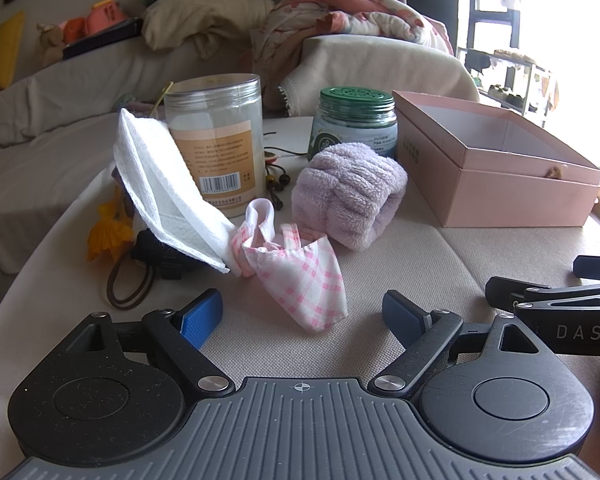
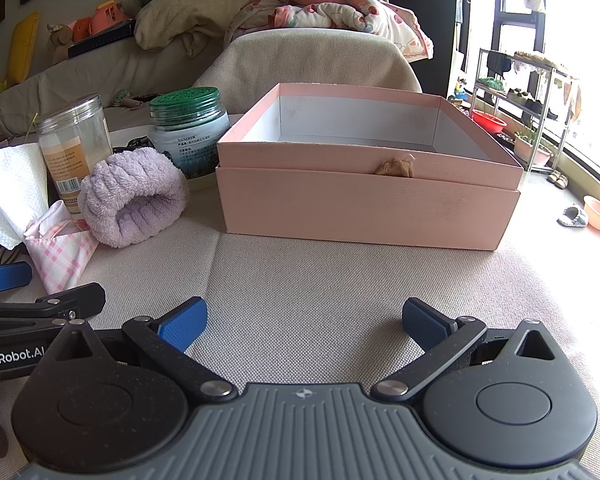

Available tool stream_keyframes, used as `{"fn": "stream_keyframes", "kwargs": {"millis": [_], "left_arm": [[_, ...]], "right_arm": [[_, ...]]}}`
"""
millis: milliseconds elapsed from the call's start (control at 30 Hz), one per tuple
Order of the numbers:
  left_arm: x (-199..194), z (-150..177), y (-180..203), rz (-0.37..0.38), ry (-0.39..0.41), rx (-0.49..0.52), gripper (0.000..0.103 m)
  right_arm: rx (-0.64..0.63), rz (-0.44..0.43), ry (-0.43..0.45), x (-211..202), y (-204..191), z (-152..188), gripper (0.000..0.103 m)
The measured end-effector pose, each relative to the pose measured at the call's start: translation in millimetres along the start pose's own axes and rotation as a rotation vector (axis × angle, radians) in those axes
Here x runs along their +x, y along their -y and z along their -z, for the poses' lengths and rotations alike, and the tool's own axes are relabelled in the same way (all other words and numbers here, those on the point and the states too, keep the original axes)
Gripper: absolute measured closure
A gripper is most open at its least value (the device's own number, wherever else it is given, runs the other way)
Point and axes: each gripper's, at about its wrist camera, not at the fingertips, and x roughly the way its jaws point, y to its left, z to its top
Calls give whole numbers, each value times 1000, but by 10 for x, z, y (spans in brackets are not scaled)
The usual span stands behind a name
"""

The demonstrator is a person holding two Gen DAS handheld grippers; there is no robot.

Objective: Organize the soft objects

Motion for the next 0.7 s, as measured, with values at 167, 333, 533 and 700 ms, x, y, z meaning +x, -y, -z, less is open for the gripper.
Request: {"fn": "stream_keyframes", "kwargs": {"millis": [167, 333, 533, 700], "left_arm": [[-1, 1, 1, -1, 0, 0, 11], [-1, 0, 0, 0, 0, 0, 12], [-4, -2, -7, 8, -3, 1, 14], [-141, -44, -240, 79, -15, -41, 45]], "right_arm": [[0, 0, 0, 0, 0, 0, 0], [0, 1, 0, 1, 0, 0, 0], [0, 1, 0, 2, -10, 0, 0], [-29, -30, -60, 15, 8, -74, 0]]}}
